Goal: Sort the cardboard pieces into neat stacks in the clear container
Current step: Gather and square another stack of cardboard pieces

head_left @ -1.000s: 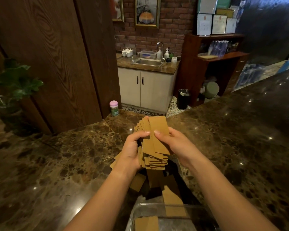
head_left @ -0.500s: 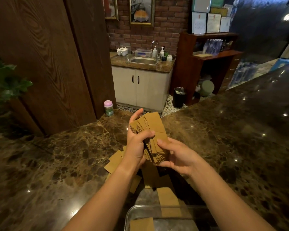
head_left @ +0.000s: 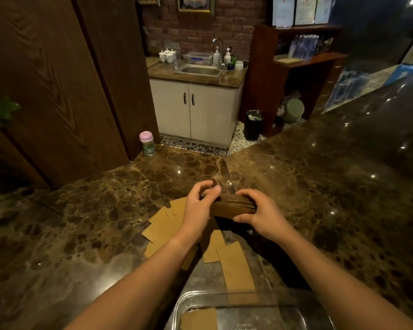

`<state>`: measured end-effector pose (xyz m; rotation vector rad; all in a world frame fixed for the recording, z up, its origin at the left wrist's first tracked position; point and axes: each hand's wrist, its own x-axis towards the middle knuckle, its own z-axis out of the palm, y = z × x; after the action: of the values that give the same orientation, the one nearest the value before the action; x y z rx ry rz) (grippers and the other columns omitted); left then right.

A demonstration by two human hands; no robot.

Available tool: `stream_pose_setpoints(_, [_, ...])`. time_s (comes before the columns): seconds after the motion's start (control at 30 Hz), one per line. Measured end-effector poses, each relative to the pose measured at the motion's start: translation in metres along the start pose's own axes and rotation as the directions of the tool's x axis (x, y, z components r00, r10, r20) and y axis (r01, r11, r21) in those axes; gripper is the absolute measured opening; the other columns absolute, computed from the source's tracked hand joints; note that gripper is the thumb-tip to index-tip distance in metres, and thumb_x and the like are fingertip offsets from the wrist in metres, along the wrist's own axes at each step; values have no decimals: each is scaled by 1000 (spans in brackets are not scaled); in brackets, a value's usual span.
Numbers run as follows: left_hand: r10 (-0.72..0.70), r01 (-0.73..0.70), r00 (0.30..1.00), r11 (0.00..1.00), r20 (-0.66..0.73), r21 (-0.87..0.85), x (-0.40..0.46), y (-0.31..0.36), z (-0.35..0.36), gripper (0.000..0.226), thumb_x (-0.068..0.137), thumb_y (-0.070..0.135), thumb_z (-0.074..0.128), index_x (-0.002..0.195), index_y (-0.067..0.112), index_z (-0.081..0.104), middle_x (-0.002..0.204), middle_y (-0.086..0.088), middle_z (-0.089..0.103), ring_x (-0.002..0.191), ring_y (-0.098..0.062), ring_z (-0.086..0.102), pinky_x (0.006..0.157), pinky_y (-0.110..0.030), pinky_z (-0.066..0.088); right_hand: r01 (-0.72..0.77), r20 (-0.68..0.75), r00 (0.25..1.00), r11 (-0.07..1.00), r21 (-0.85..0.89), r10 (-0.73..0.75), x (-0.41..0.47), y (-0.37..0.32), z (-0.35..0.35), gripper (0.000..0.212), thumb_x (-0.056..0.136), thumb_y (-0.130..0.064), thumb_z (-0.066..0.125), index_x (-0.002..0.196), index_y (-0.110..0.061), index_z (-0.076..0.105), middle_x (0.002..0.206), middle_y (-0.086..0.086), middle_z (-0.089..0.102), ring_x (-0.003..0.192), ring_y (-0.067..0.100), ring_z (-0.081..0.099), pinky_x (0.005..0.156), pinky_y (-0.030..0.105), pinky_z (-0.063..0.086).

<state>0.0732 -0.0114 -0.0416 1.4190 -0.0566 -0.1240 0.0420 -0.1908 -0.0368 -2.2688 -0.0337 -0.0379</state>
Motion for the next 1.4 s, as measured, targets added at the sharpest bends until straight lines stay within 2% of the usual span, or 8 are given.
stream_pose_setpoints(0.23, [-52, 65, 994, 989, -97, 135, 1, -43, 4, 26, 104, 19, 45, 93, 16, 69, 92, -6, 71, 86, -17, 66, 66, -19, 50, -203, 97, 979, 930, 307, 182, 3, 23, 22, 61, 68, -16, 89, 116, -38, 58, 122, -2, 59, 109, 16, 62, 86, 30, 57])
stream_pose_setpoints(0.37, [-82, 80, 990, 996, -114, -24, -1, -43, 15, 29, 104, 28, 46, 97, 15, 71, 91, -4, 72, 83, -15, 68, 69, -24, 54, -247, 25, 932, 581, 775, 363, 9, 14, 31, 15, 92, -33, 67, 106, -26, 70, 114, 8, 68, 97, 19, 68, 82, 35, 54])
stream_pose_setpoints(0.47, [-59, 53, 991, 997, -119, -50, 4, -41, 19, 30, 98, 37, 52, 86, 21, 75, 84, 1, 74, 81, -17, 70, 67, -24, 54, -215, -16, 892, 454, 865, 452, 17, 15, 29, 30, 96, -42, 57, 97, -20, 77, 105, 10, 73, 93, 23, 72, 82, 39, 58])
stream_pose_setpoints(0.67, [-45, 50, 989, 998, -141, 38, -1, -46, 22, 33, 100, 33, 52, 83, 13, 72, 75, 4, 71, 74, -13, 66, 61, -17, 49, -275, -38, 921, 715, 642, 388, 8, 30, 42, 33, 105, -40, 42, 102, -26, 71, 117, 12, 67, 112, 29, 63, 104, 52, 47])
stream_pose_setpoints(0.77, [-49, 68, 977, 994, -209, 83, 2, -40, 26, 24, 99, 18, 51, 82, 13, 67, 77, 5, 66, 75, -10, 61, 63, -20, 46, -282, -24, 917, 691, 666, 398, 8, 26, 38, 38, 103, -45, 42, 96, -28, 76, 115, 13, 69, 110, 31, 64, 101, 50, 49])
stream_pose_setpoints(0.87, [31, 0, 977, 989, -211, 145, 8, -32, 27, 25, 99, 23, 49, 81, 22, 66, 74, 15, 66, 67, 2, 58, 59, -16, 45, -257, -25, 921, 655, 711, 388, 8, 25, 37, 40, 101, -49, 42, 95, -32, 77, 112, 12, 72, 104, 27, 68, 92, 43, 54])
stream_pose_setpoints(1.07, [-15, 46, 986, 982, -165, 183, 7, -47, 15, 32, 104, 21, 43, 83, 12, 65, 82, -3, 64, 78, -16, 59, 66, -26, 44, -239, -66, 936, 764, 599, 345, 2, 23, 49, 39, 105, -47, 36, 97, -29, 69, 101, -3, 69, 84, -6, 65, 73, 14, 49])
stream_pose_setpoints(1.4, [-235, 207, 955, 965, -180, -160, 9, -42, 22, 65, 96, 68, 27, 109, 22, 71, 109, 3, 76, 97, -13, 72, 86, -34, 55, -201, -48, 911, 543, 816, 410, 10, 30, 46, 43, 101, -55, 37, 113, -30, 70, 124, -3, 71, 111, 15, 68, 99, 40, 52])
